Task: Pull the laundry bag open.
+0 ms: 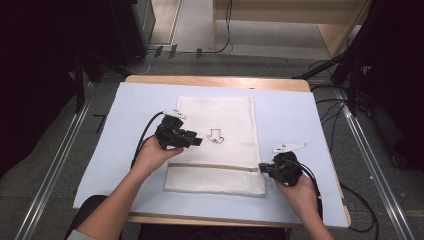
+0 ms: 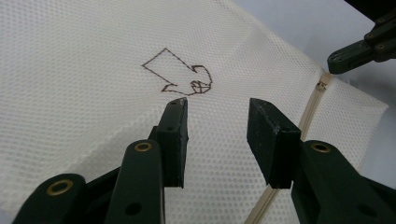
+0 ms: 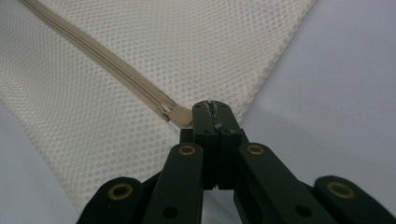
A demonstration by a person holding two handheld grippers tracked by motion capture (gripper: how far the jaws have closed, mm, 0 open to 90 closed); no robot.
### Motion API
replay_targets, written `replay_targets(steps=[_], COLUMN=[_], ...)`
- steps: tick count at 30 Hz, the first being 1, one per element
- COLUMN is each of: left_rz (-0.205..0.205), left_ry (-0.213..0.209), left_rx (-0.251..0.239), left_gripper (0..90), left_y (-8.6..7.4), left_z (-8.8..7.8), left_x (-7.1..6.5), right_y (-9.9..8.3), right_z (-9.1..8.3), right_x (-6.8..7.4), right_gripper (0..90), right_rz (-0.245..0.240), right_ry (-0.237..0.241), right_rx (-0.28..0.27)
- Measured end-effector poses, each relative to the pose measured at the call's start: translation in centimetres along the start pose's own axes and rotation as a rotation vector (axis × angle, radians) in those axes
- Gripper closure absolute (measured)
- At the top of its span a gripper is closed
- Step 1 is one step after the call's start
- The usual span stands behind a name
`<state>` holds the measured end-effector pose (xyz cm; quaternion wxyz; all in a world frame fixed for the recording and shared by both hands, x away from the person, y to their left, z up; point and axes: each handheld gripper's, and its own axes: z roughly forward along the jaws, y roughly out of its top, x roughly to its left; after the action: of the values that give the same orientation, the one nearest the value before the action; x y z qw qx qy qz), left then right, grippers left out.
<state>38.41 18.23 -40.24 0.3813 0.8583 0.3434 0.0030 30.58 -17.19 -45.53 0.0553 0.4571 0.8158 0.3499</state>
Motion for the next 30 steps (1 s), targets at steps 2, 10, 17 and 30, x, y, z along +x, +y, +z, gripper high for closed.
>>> replay_targets(steps=[2, 10, 17, 30], left_rz=[0.016, 0.032, 0.054, 0.099], left_ry=[-0.004, -0.021, -0.041, -0.099], left_rx=[0.006, 0.027, 0.056, 0.120], left_gripper=[59.2, 60.6, 63.3, 77.2], left_y=[0.1, 0.0, -0.2, -0.5], left_z=[0.3, 1.5, 2.8, 5.4], left_x=[-0.4, -1.3, -2.0, -4.4], right_y=[0.0, 0.1, 0.2, 0.6], right_z=[0.2, 0.7, 1.2, 1.2], right_x=[0.0, -0.1, 0.2, 0.3], right_gripper=[90.0, 90.0, 90.0, 90.0], right_rz=[-0.001, 0.037, 0.054, 0.057], right_ry=[-0.006, 0.004, 0.010, -0.005], right_rx=[0.008, 0.019, 0.034, 0.025])
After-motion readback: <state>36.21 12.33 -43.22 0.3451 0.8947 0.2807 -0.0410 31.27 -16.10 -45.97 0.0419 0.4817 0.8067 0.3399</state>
